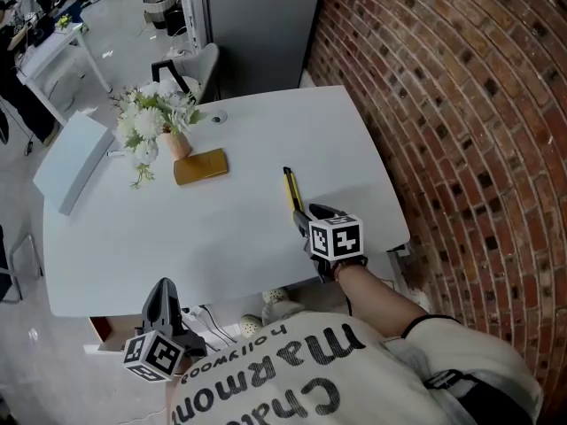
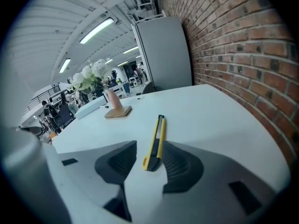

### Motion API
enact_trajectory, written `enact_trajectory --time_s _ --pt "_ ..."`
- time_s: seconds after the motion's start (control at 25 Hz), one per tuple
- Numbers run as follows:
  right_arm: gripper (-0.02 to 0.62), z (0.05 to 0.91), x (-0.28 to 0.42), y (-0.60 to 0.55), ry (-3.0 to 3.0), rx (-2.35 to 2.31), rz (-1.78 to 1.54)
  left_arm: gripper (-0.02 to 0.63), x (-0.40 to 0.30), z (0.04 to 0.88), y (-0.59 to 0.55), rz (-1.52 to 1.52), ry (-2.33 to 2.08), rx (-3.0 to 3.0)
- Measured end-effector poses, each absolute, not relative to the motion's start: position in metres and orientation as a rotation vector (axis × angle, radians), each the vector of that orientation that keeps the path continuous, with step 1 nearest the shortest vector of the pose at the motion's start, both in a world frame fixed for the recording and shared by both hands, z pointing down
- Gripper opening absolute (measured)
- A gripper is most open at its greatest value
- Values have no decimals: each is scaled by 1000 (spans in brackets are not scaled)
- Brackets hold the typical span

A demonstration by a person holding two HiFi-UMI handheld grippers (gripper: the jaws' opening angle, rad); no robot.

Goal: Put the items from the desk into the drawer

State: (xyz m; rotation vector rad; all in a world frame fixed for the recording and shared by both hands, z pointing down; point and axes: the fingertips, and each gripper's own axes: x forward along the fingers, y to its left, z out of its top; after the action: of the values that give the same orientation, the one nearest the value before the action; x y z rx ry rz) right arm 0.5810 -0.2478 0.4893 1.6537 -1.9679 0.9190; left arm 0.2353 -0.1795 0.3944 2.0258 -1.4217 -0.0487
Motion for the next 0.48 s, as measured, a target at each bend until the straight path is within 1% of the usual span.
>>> enact_trajectory --time_s 0.12,0.32,0.48 --pt "190 499 582 -252 -1942 1636 935 2 236 396 -182 -44 -1426 2017" --pt "235 510 578 -259 -1909 1596 939 2 233 398 -186 -35 -1445 1998" --pt "241 520 578 -262 -1859 1566 925 2 231 398 -189 -38 -1462 1993"
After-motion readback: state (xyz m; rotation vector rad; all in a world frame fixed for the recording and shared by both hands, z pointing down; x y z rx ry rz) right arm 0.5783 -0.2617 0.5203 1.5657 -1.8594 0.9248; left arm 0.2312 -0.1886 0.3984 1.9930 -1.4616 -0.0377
